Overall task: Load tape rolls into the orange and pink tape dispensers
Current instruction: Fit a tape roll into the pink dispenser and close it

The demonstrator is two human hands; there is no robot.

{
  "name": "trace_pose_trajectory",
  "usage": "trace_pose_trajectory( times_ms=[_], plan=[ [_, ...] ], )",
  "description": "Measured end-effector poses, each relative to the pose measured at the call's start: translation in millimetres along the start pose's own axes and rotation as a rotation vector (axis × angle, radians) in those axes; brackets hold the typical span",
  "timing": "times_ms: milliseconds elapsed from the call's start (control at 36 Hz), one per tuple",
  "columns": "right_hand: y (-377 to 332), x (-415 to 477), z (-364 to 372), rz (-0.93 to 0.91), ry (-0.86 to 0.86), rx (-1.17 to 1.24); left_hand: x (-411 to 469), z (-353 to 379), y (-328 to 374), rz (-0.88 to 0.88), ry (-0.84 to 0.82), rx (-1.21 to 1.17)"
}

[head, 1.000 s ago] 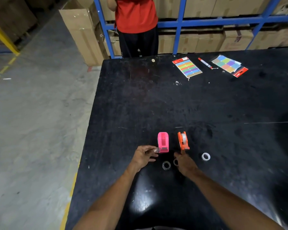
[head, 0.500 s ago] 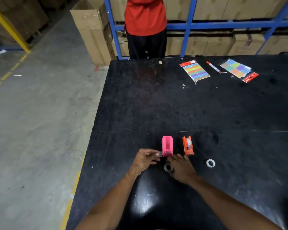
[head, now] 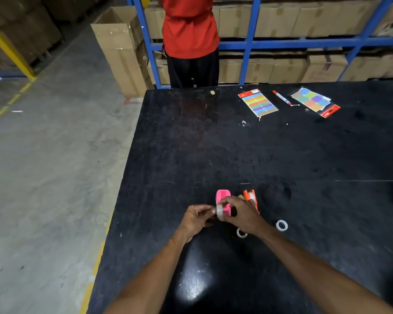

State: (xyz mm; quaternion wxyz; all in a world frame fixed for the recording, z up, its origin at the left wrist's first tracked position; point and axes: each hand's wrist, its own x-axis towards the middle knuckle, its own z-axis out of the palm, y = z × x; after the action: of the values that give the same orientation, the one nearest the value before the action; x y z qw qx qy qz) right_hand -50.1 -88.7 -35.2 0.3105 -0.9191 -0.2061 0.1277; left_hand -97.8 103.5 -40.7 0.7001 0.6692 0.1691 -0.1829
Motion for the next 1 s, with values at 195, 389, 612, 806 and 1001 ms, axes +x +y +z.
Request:
trace_pose_trajectory(
  times_ms=[195, 389, 612, 806, 1001],
  plan=[
    [-4.2, 2.1, -0.9, -0.030, 0.039, -0.005, -1.3, 3.9, 6.6, 0.013, 0.025, -0.035],
    [-2.8, 1.8, -4.2, -0.009, 0.037, 0.021, 2.5, 5.1, 7.3, -0.025, 0.051, -0.111],
    [10.6, -1.1, -2.9, 0.012, -0.009, 0.028, 9.3, 7.0, 5.2, -0.049, -0.010, -0.031],
    [17.8, 15.9, -11.8, 0.114, 0.018, -0.037, 34.7, 1.5, 5.4, 0.045, 0.129, 0.251],
    [24.7, 42.3, -8.5, 0.138, -0.068, -0.144, 61.3, 1.0, 2.5, 0.033, 0.147, 0.454]
  ],
)
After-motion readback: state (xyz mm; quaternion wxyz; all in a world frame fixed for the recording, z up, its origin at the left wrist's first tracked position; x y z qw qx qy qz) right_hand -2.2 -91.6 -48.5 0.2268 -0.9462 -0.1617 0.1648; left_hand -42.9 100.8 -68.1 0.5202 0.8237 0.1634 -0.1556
